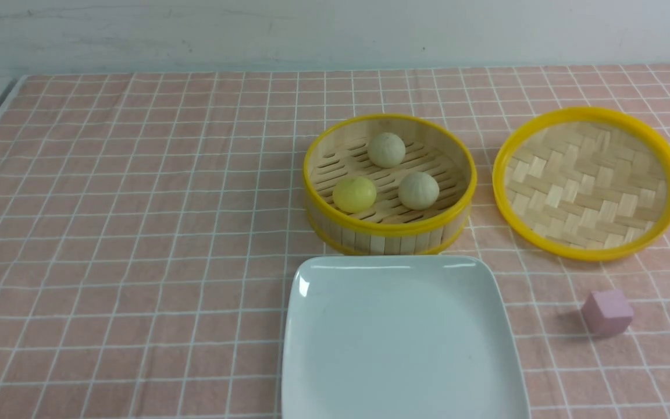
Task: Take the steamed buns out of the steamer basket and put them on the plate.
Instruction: Use the right arm to grab the steamed stuffed bun that is closest to it
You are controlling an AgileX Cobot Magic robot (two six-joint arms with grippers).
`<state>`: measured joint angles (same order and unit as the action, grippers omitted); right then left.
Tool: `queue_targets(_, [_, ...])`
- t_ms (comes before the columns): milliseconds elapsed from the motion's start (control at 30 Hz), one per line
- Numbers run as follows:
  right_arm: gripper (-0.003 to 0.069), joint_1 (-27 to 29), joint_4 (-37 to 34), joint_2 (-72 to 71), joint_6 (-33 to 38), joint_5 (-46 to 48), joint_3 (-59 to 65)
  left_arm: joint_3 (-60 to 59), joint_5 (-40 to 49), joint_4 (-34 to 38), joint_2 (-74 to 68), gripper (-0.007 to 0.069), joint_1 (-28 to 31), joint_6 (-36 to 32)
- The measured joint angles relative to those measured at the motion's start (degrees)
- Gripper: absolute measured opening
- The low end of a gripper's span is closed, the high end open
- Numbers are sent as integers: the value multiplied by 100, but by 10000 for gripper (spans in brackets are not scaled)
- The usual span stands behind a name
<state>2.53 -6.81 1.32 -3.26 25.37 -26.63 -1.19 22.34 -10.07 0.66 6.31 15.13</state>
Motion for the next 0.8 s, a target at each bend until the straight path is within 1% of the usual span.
queue_targets(233, [442,0,0,0,0,0,0,-1,-57,75,0,240,0,38])
queue_targets(300, [442,0,-41,0,0,0,0,-39,-291,465,0,240,0,243])
queue_targets(367, [442,0,-137,0,0,0,0,-39,-419,624,0,240,0,357])
queue_targets(433, [442,0,-460,0,0,53,0,-39,-691,1007,0,240,0,599])
queue_targets(533, [442,0,-753,0,38,230,0,-39,-912,1267,0,240,0,759])
queue_targets(700, [423,0,-1366,0,685,836,0,-39,-1265,1662,0,240,0,824])
queue_targets(800, [409,0,-1734,0,1115,1031,0,-39,-1386,1900,0,240,0,825])
